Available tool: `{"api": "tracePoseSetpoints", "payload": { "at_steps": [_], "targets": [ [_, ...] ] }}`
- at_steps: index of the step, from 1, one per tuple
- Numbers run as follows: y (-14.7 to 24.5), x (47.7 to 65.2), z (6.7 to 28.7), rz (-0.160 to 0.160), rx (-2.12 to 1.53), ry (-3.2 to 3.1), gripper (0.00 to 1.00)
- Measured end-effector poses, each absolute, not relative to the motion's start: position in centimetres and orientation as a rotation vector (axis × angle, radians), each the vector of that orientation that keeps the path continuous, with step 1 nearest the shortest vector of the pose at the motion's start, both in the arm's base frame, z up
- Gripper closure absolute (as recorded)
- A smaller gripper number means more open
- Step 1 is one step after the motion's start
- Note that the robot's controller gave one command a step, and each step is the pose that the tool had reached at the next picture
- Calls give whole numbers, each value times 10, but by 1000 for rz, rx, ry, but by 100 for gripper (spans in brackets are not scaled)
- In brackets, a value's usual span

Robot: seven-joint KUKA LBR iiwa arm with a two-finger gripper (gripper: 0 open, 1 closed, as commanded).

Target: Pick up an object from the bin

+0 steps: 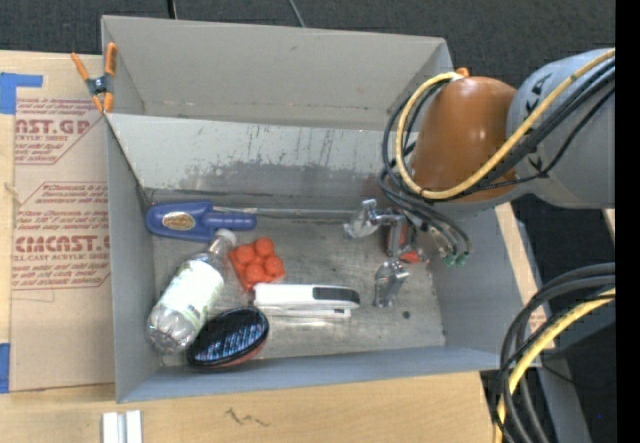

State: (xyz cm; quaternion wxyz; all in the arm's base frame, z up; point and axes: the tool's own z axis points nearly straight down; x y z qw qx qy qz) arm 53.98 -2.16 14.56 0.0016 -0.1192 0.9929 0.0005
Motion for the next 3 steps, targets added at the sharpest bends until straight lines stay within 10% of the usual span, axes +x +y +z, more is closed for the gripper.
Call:
{"api": "tracePoseSetpoints", "payload": {
  "at_steps": [1,2,3],
  "targets": [
    [-8,543,161,2,-128,3139,0],
    [18,486,89,-4,-813,3027,100],
    [20,485,88,0,-816,3027,0]
  ]
}}
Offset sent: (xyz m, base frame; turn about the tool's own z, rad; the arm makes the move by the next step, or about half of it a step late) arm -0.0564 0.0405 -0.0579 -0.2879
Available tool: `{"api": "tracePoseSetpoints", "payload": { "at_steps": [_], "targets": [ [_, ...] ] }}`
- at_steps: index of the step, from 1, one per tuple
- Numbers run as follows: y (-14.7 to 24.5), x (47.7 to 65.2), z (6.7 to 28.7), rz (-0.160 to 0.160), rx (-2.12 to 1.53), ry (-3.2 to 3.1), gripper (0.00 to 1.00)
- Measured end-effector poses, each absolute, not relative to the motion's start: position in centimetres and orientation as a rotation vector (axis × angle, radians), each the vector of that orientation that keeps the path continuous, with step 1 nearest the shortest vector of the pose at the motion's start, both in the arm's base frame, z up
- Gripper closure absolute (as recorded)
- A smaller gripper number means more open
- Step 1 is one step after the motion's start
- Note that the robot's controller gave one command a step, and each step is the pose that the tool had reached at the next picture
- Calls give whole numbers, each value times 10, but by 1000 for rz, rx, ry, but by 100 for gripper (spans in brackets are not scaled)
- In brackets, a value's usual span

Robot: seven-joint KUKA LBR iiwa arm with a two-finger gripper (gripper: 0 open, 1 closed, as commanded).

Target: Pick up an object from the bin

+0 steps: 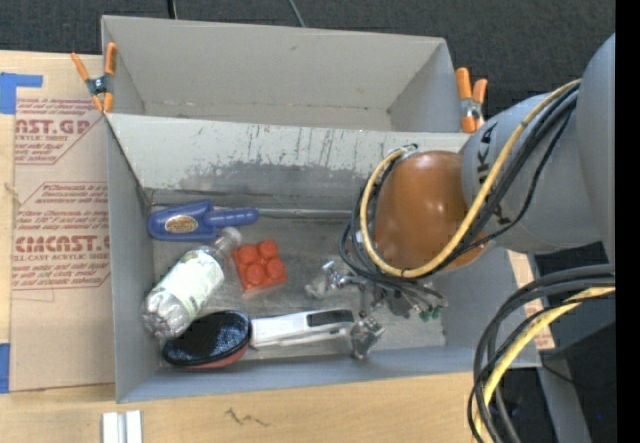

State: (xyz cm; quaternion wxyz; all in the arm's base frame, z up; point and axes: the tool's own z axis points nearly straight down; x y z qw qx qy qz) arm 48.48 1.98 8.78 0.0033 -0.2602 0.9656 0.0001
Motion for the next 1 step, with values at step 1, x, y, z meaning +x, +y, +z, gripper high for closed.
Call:
{"api": "tracePoseSetpoints", "payload": {
  "at_steps": [1],
  "targets": [
    [19,484,88,0,-815,3030,100]
  ]
}}
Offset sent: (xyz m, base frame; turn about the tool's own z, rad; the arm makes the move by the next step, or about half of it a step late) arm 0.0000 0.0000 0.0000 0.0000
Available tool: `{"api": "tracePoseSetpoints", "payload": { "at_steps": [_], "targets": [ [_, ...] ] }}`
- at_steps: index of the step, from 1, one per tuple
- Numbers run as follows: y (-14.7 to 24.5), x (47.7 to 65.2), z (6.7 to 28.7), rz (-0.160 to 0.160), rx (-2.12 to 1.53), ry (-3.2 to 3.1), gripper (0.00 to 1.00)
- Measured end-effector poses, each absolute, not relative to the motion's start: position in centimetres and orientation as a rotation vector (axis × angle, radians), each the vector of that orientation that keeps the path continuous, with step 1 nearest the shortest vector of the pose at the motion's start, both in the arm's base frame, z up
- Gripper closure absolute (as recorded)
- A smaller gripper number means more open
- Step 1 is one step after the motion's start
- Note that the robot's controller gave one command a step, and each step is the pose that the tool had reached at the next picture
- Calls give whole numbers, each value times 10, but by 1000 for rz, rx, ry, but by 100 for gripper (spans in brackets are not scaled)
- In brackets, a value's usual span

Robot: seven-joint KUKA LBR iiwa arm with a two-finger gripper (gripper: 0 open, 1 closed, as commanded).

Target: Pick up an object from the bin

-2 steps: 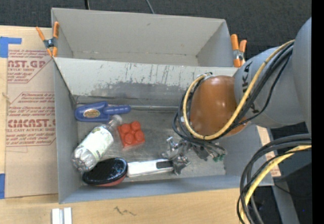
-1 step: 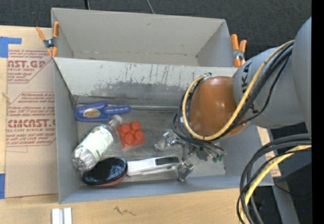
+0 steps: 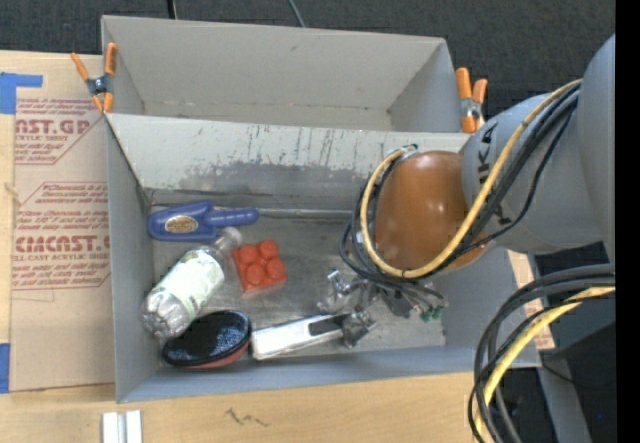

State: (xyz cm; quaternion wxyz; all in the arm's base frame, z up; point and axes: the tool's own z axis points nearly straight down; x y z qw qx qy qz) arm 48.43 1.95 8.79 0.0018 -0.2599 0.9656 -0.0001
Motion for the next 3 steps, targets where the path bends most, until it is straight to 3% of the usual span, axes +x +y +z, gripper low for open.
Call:
{"api": "tracePoseSetpoints", "payload": {
  "at_steps": [1,2,3],
  "targets": [
    [19,484,88,0,-815,3030,100],
    [18,485,126,4,-794,3044,100],
    [16,492,148,0,-839,3025,100]
  ]
}}
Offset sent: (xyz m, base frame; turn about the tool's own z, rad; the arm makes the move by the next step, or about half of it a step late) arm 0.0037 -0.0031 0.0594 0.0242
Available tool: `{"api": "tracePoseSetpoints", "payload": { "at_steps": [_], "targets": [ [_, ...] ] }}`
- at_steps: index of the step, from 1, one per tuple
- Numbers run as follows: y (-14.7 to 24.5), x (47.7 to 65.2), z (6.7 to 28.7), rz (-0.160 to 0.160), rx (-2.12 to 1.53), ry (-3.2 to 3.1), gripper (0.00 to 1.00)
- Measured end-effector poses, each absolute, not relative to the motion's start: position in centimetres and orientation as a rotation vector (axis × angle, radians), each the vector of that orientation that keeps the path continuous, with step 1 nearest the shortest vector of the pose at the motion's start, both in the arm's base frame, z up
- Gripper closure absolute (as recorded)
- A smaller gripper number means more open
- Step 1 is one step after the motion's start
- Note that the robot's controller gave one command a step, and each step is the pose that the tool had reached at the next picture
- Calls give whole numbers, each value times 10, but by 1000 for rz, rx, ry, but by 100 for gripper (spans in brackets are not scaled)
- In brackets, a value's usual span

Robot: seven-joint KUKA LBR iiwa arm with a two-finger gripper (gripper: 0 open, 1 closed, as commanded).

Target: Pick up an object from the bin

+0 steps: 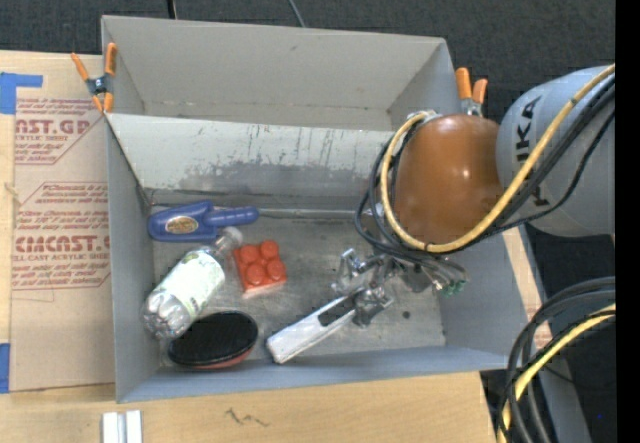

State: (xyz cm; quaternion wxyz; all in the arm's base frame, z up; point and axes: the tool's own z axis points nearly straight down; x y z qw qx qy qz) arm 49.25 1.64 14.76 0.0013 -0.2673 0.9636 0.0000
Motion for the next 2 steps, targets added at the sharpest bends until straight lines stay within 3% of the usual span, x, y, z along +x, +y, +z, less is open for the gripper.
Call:
{"api": "tracePoseSetpoints", "payload": {
  "at_steps": [1,2],
  "targets": [
    [31,492,199,3,-821,3039,100],
    [33,493,224,0,-814,3028,100]
  ]
}}
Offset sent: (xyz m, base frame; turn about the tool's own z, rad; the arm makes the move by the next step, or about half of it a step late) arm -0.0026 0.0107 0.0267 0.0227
